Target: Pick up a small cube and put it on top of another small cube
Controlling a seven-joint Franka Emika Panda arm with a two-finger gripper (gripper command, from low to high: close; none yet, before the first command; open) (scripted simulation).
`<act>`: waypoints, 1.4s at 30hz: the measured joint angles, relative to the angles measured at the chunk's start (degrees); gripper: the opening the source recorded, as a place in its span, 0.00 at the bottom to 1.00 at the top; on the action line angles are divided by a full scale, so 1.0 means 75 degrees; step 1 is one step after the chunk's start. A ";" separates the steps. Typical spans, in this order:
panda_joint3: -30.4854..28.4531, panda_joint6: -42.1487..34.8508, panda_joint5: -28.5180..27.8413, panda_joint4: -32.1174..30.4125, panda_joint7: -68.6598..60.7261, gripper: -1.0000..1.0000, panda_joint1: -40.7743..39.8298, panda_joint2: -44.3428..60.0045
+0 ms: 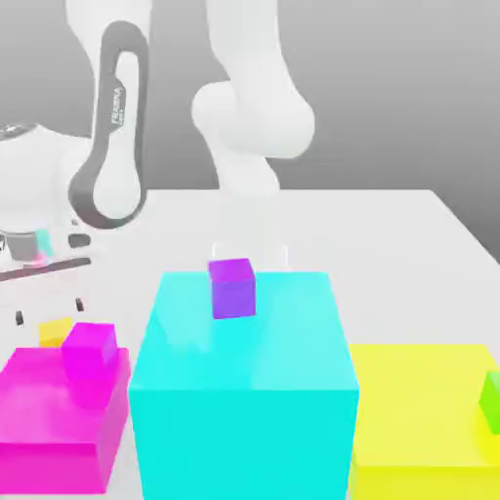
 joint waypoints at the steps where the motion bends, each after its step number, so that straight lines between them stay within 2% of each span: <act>1: 0.0100 0.0226 0.0079 0.0047 -0.0055 0.50 -0.0082 0.0275; 2: 0.0201 0.0439 0.0130 0.0091 -0.0092 0.00 -0.0170 0.0533; 9: 0.0224 0.0503 0.0146 0.0102 -0.0103 0.00 -0.0191 0.0588; 15: -0.0109 -0.0698 -0.0343 -0.0158 0.0263 0.00 0.0025 -0.0873; 18: 0.0062 -0.1019 0.0136 0.0228 -0.0320 0.00 0.0192 -0.1275; 29: 0.1836 -0.2488 0.1575 0.2799 -0.3926 0.00 0.3101 -0.1478; 31: 0.2209 -0.2733 0.1730 0.3182 -0.4469 0.00 0.2792 -0.1488; 38: 0.3496 -0.3084 0.1515 0.3121 -0.5012 0.00 0.2028 -0.1679; 42: 0.4209 -0.3302 0.1393 0.2993 -0.5345 0.00 0.3156 -0.1852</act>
